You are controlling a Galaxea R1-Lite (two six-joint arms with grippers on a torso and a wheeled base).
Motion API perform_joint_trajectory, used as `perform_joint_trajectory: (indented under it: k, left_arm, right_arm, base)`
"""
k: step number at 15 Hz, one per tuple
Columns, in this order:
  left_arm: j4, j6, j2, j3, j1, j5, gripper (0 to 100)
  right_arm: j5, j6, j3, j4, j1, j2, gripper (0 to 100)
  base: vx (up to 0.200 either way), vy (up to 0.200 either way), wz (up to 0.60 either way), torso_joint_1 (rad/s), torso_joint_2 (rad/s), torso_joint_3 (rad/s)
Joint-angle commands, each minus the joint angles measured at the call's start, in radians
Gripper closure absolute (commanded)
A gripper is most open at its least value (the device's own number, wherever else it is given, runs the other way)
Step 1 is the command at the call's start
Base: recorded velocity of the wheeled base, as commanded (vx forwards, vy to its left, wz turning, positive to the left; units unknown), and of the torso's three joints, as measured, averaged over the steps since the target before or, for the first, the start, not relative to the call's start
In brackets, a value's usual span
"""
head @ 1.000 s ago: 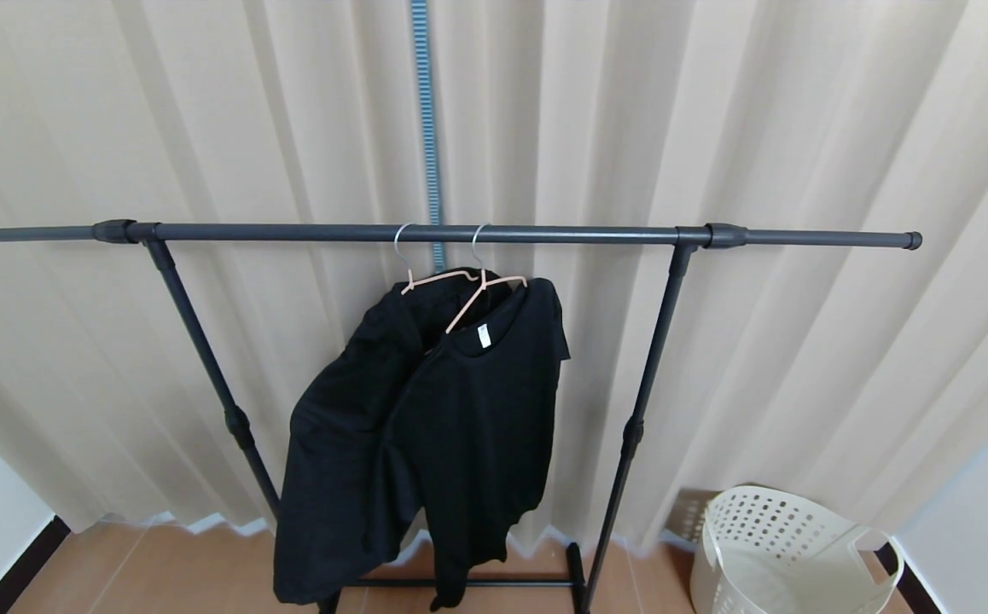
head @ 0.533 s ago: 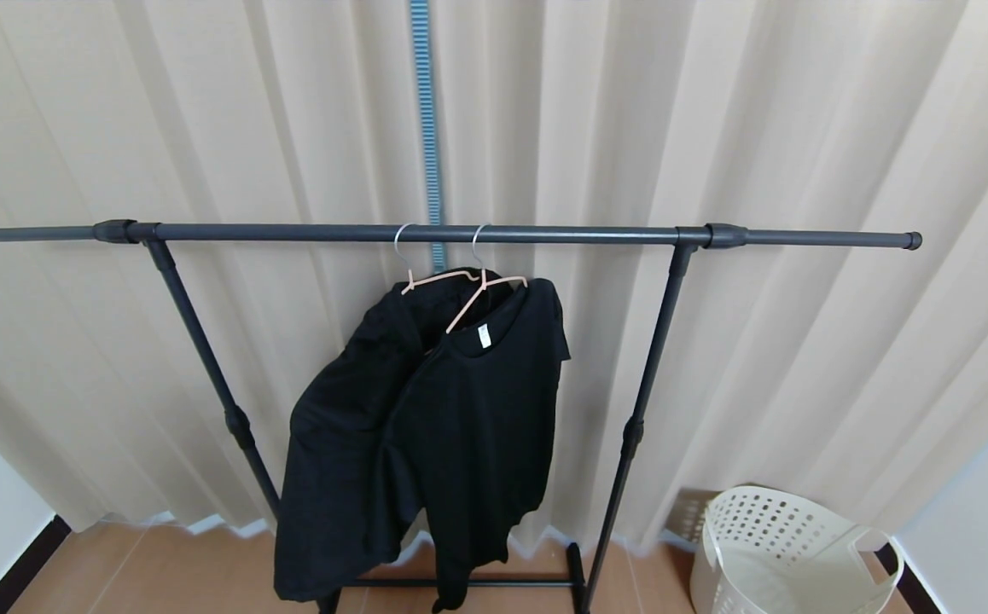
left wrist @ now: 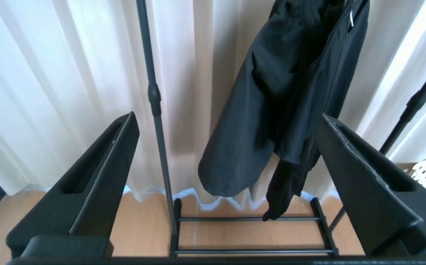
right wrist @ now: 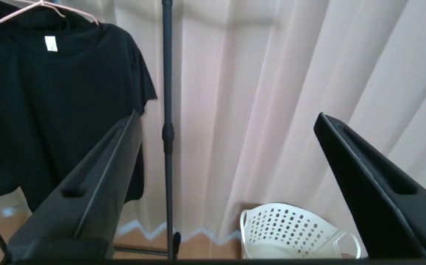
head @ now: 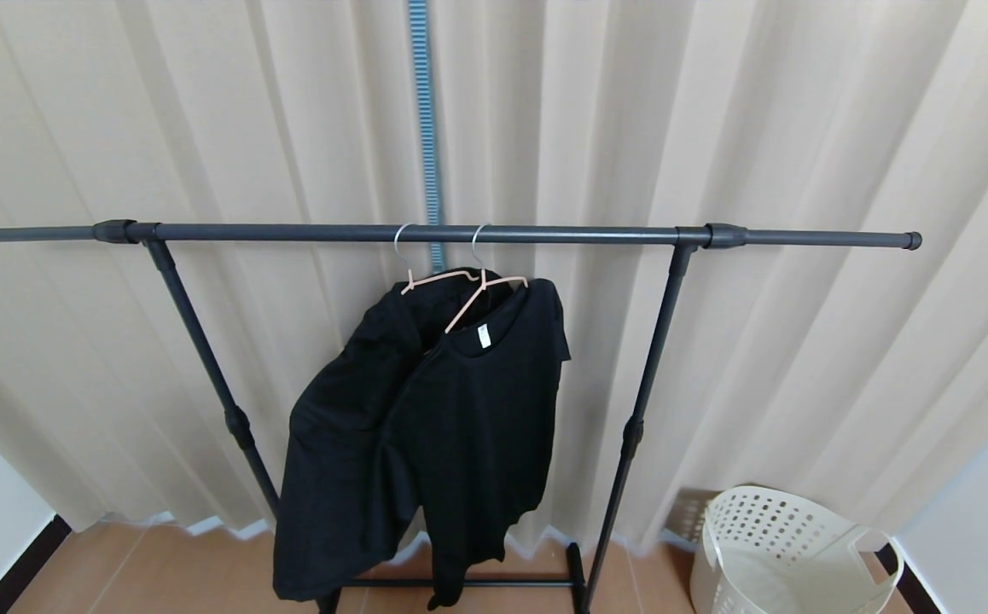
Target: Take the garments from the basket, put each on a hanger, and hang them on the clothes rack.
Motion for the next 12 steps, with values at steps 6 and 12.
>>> perform_joint_trajectory:
  k: [6,12]
  left_arm:
    - [0.0,-0.002,0.0,0.0,0.0,0.0,0]
    - [0.0,0.0,0.0,0.0,0.0,0.0,0]
  right_arm:
    - [0.002,-0.001,0.0,0.0,0.0,0.0,0]
    - [0.002,-0.001,0.0,0.0,0.0,0.0,0]
  base:
    - [0.0,0.0,0.0,0.0,0.0,0.0]
    - [0.0,0.0,0.0,0.0,0.0,0.0]
